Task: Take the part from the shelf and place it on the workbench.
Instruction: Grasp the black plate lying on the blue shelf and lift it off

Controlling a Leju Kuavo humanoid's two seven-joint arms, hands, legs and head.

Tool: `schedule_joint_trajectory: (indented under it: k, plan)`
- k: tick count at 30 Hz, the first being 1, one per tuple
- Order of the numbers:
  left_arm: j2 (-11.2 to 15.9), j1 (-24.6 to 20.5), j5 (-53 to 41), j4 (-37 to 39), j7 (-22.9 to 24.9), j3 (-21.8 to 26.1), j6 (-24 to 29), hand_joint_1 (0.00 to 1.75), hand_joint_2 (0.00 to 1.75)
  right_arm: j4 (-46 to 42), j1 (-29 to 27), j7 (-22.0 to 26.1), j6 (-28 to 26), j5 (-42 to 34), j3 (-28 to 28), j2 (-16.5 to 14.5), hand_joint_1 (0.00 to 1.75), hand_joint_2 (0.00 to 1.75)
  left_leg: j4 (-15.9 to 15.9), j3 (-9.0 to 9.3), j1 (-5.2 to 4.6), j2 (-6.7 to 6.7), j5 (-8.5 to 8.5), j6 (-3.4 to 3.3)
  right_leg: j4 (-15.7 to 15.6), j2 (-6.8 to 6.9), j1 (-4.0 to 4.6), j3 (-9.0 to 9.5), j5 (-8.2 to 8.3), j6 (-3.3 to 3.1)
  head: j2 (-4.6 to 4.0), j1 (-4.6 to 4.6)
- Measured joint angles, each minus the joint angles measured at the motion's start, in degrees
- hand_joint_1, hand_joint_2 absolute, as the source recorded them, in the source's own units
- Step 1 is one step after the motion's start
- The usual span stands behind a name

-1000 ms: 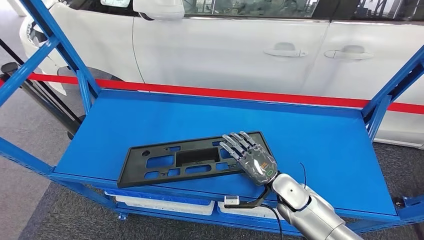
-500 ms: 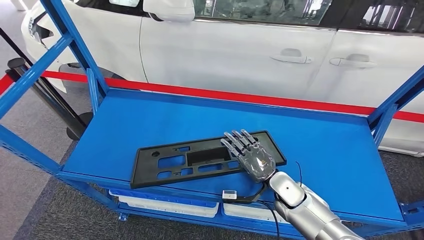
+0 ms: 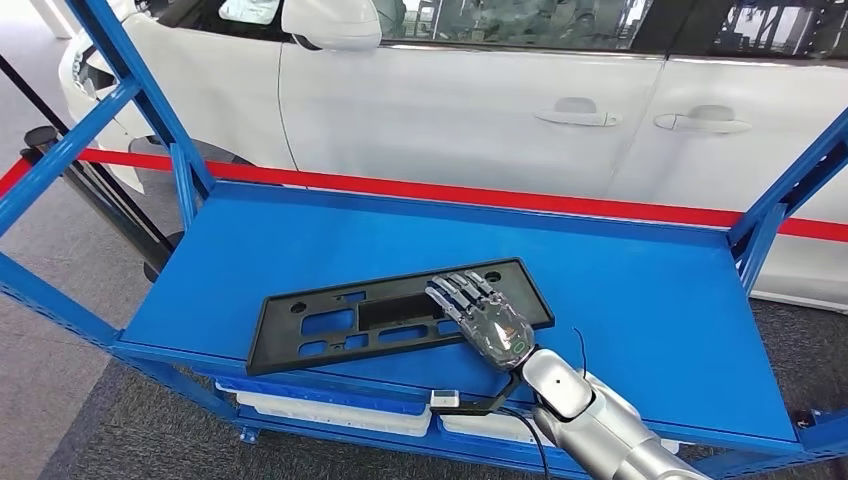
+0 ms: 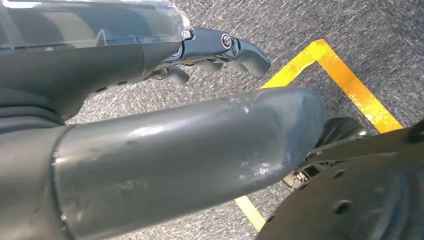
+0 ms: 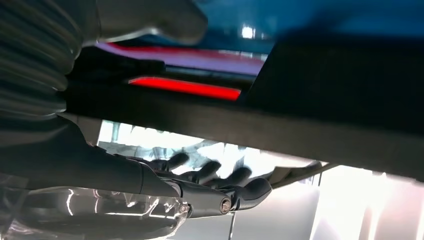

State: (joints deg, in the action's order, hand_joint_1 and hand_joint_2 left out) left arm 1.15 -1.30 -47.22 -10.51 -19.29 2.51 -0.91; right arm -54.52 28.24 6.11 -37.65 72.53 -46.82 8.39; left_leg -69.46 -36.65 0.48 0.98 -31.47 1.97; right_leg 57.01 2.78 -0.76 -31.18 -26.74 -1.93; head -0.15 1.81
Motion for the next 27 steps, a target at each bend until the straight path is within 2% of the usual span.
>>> schedule_joint_trajectory:
  k: [2,3,4,6,8,10,12,13,14,15,17,18,20,23,25,27]
  plan:
    - [0.00,-0.06,-0.08,0.00,-0.01,0.00,0.01,0.00,0.00,0.01,-0.07,0.13,0.33,-0.27,-0.19,0.02,1.65,1.75,7.89,4.16,0.01,0.29,3.44,-0.35,0.15,-0.19,0.07,0.06,0.00,0.30,0.00,0.00]
    - [-0.01,-0.06,-0.12,0.00,-0.01,0.00,0.02,0.00,0.00,0.03,-0.07,0.19,0.50,-0.37,-0.23,0.04,1.66,1.75,10.76,5.52,-0.06,0.40,4.48,-0.72,0.24,-0.35,0.16,0.07,0.00,0.57,0.00,-0.01]
    - [-0.02,-0.04,-0.14,0.00,-0.01,0.00,0.02,0.00,0.00,0.07,-0.08,0.20,0.64,-0.48,-0.26,0.06,1.66,1.75,12.11,6.06,-0.18,0.48,4.82,-1.15,0.29,-0.51,0.23,0.07,0.02,0.87,0.00,-0.01]
    - [-0.06,0.05,-0.17,0.00,-0.01,0.00,0.01,0.00,0.00,0.14,-0.03,0.17,0.76,-0.61,-0.28,0.07,1.67,1.75,12.49,5.97,-0.34,0.30,5.03,-2.09,0.18,-0.73,0.23,0.08,0.15,1.55,0.00,-0.02]
    - [-0.16,-0.06,-0.19,0.00,-0.01,0.00,-0.01,0.00,0.00,0.18,0.06,0.14,0.76,-0.66,-0.27,0.07,1.68,1.75,12.89,6.17,-0.18,0.19,5.49,-3.01,1.10,-0.99,0.07,-0.28,-0.66,2.04,0.00,-0.02]
    - [-0.26,-0.29,-0.19,0.00,-0.01,0.00,-0.01,0.00,0.00,0.28,-0.09,0.18,0.81,-0.64,-0.29,0.01,1.69,1.75,13.16,6.25,-0.02,0.18,5.92,-3.67,6.08,-1.59,-0.14,-2.40,-3.84,2.25,0.00,-0.03]
    - [-0.27,-0.33,-0.19,0.00,-0.01,0.00,0.00,0.00,0.00,0.38,-0.43,0.22,0.86,-0.62,-0.32,-0.12,1.71,1.75,13.10,6.05,-0.10,0.19,6.00,-3.89,13.76,-2.05,-0.32,-5.93,-7.33,2.34,0.00,-0.04]
    - [-0.28,-0.29,-0.19,0.00,-0.01,0.00,0.00,0.00,0.00,0.41,-0.58,0.22,0.87,-0.62,-0.34,-0.19,1.71,1.75,13.05,6.03,-0.15,0.20,5.96,-3.90,16.28,-2.10,-0.40,-7.16,-7.85,2.36,0.00,-0.04]
    - [-0.29,-0.24,-0.20,0.00,-0.01,0.00,0.00,0.00,0.00,0.44,-0.63,0.22,0.87,-0.62,-0.36,-0.21,1.70,1.75,12.99,6.06,-0.18,0.22,5.88,-3.88,16.77,-2.11,-0.46,-7.50,-7.20,2.34,0.00,-0.04]
    - [-0.31,-0.22,-0.20,0.00,-0.01,0.00,-0.01,0.00,0.00,0.48,-0.65,0.22,0.87,-0.62,-0.39,-0.22,1.70,1.75,12.91,6.17,-0.19,0.26,5.76,-3.81,15.01,-2.09,-0.51,-6.76,-5.50,2.25,0.00,-0.04]
    - [-0.36,-0.26,-0.21,0.00,-0.01,0.00,-0.01,0.00,0.00,0.52,-0.68,0.23,0.87,-0.65,-0.45,-0.28,1.69,1.75,12.77,6.44,-0.26,0.33,5.45,-3.50,7.66,-1.69,-0.47,-3.37,-1.34,1.81,0.00,-0.04]
    - [-0.40,-0.28,-0.21,0.00,-0.01,0.00,-0.03,0.00,0.00,0.52,-0.63,0.23,0.88,-0.67,-0.47,-0.41,1.70,1.75,12.66,6.41,-0.38,0.35,5.25,-3.22,4.16,-1.39,-0.34,-1.76,-0.28,1.58,0.00,-0.04]
    - [-0.45,-0.26,-0.21,0.00,-0.02,0.00,-0.06,0.00,0.00,0.50,-0.55,0.26,0.91,-0.72,-0.50,-0.92,1.71,1.75,12.58,6.16,-0.55,0.24,5.05,-2.57,0.98,-0.98,-0.02,-0.39,-0.16,1.33,0.00,-0.03]
    - [-0.57,-0.28,-0.25,0.00,-0.03,0.00,-0.02,0.00,0.00,0.49,-0.51,0.30,1.05,-0.80,-0.55,-1.77,1.71,1.75,11.96,6.10,-0.36,0.08,4.40,-1.43,0.17,-1.12,-0.12,-0.10,-0.08,0.73,0.00,-0.03]
    - [-0.67,-0.31,-0.30,0.00,-0.02,0.00,0.02,0.00,0.00,0.49,-0.51,0.38,1.19,-0.84,-0.62,-1.95,1.71,1.75,7.82,4.43,-0.22,0.04,1.60,-0.71,-0.29,-0.91,-0.33,0.05,0.16,0.23,0.00,-0.02]
    - [-0.72,-0.26,-0.32,0.00,-0.01,0.00,0.02,0.00,0.00,0.49,-0.54,0.42,1.23,-0.84,-0.70,-1.95,1.71,1.75,0.20,0.75,-0.16,-0.03,-2.36,-0.18,-0.28,-0.78,-0.30,-0.03,0.16,0.07,0.00,-0.02]
